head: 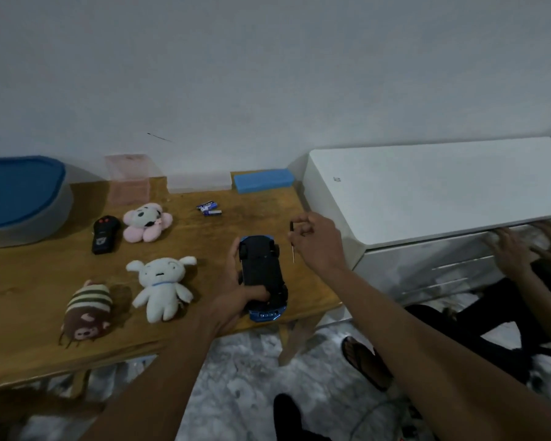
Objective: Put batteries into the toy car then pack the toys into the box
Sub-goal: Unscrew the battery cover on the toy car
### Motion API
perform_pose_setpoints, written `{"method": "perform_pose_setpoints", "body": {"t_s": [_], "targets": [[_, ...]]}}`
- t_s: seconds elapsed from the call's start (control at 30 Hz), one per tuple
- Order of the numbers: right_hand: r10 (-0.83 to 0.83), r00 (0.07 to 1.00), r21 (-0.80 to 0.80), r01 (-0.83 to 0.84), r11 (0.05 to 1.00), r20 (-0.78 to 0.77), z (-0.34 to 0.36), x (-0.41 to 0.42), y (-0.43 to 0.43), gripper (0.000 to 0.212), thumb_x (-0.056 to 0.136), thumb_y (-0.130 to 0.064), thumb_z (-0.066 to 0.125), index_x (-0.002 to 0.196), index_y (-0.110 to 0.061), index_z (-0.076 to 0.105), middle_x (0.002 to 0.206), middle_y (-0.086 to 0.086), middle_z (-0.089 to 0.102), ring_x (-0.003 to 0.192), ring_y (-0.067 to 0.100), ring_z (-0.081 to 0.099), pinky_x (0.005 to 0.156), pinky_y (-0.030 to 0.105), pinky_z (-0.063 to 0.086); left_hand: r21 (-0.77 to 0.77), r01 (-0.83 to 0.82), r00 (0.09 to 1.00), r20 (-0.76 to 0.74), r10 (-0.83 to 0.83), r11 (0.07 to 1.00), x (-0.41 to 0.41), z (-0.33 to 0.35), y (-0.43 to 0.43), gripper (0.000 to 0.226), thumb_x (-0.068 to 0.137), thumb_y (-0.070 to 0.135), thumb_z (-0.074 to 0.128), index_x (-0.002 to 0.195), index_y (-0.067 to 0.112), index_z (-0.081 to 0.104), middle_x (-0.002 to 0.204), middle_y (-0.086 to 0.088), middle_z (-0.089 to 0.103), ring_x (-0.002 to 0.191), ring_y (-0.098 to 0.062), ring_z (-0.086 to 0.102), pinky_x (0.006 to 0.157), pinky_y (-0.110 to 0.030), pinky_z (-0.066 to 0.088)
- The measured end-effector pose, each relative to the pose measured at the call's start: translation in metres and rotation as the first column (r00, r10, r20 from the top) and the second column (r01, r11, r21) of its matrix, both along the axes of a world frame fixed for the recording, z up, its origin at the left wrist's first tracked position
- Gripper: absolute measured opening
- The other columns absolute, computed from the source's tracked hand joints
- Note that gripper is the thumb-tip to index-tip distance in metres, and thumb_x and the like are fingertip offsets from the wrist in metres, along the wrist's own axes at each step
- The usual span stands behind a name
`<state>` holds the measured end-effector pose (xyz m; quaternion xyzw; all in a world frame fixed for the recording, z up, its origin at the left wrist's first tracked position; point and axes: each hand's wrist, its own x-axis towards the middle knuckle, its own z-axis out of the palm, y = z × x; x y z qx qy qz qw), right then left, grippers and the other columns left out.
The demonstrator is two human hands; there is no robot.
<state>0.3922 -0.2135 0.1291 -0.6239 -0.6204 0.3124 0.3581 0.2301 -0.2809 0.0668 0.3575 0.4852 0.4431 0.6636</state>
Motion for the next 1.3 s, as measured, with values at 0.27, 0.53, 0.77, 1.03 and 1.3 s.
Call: {"method": "perform_pose_setpoints", "body": {"t_s": [0.27,0.53,0.77,1.03,1.3], "targets": [[-0.024,0.988,-0.271,0.065,0.960,0.154,-0.054,0.047,0.019,0.020,0.079,-0.017,0.075,0.097,-0.010,0.069,0.078,0.000,0.066,0.084,0.014,0.065,0.075,0.018,0.045,-0.054,-0.024,1.000,-0.014,0.024,0.998,0.024,-0.015,0.013,0.115,0.069,-0.026,0.059,0.143,0.050,0.016,0.127,-0.008,0.056,0.104,-0.028,0.062,0.080,-0.048,0.055],[0.032,0.969,-0.377,0.065,0.924,0.245,-0.099,0.069,0.037,0.011,0.078,-0.013,0.074,0.086,-0.007,0.072,0.091,0.009,0.071,0.088,0.021,0.065,0.084,0.035,0.055,-0.147,-0.047,0.998,0.030,0.052,0.988,0.048,-0.037,0.030,0.113,0.065,-0.019,0.064,0.131,0.065,0.024,0.134,-0.008,0.051,0.113,-0.031,0.058,0.076,-0.041,0.056],[0.103,0.957,-0.416,0.020,0.909,0.270,-0.119,0.072,0.045,0.006,0.079,-0.007,0.067,0.082,-0.003,0.070,0.086,0.010,0.070,0.083,0.022,0.064,0.074,0.028,0.053,-0.181,-0.066,0.997,0.030,0.072,0.981,0.057,-0.043,0.040,0.116,0.057,-0.014,0.065,0.131,0.066,0.024,0.137,-0.010,0.050,0.115,-0.034,0.058,0.078,-0.042,0.056],[0.105,0.958,-0.437,0.024,0.899,0.268,-0.126,0.073,0.047,0.009,0.079,-0.012,0.067,0.087,-0.013,0.071,0.091,0.004,0.069,0.086,0.020,0.064,0.070,0.021,0.046,-0.191,-0.055,0.997,0.035,0.063,0.980,0.059,-0.037,0.043,0.115,0.073,-0.029,0.054,0.132,0.065,0.024,0.129,-0.016,0.055,0.109,-0.034,0.062,0.075,-0.043,0.057],[0.095,0.961,-0.434,0.029,0.900,0.260,-0.124,0.075,0.046,0.006,0.079,-0.020,0.070,0.077,-0.014,0.069,0.087,0.004,0.070,0.085,0.020,0.065,0.075,0.028,0.052,-0.175,-0.048,0.999,-0.019,0.045,0.983,0.056,-0.030,0.035,0.109,0.076,-0.025,0.054,0.140,0.056,0.018,0.127,-0.008,0.056,0.104,-0.027,0.063,0.066,-0.033,0.057]]}}
